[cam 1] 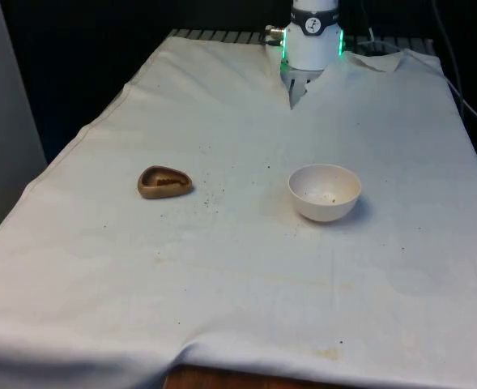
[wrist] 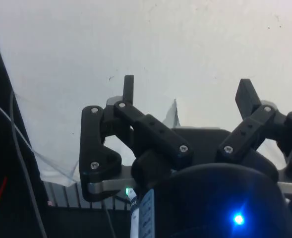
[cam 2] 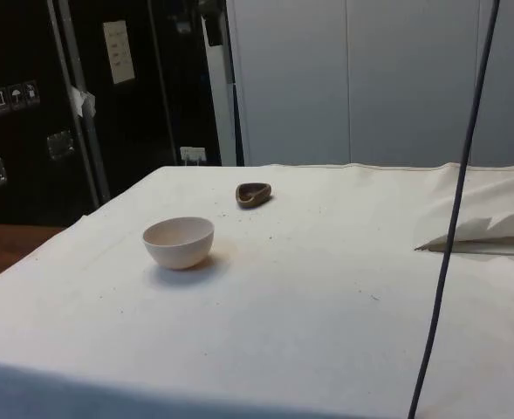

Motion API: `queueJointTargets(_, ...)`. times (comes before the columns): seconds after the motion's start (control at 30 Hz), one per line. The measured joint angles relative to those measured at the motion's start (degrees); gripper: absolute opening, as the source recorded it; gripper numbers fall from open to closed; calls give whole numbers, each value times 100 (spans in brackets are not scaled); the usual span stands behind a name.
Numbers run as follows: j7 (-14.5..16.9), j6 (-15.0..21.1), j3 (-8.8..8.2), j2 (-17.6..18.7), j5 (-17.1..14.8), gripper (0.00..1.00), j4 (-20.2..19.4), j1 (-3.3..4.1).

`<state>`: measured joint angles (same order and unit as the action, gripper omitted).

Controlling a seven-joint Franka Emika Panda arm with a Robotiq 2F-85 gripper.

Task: Pour the coffee beans from the cup into the bowl.

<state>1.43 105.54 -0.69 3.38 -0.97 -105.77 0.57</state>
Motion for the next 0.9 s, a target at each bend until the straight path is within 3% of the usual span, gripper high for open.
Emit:
queueJointTargets(0.4,6,29,-6,361,29,100,361,-6)
queueJointTargets(0.67,109,57,-92,390,92,100,321,-23)
queueJointTargets(0.9,241,367,-218,441,166,100,172,-34)
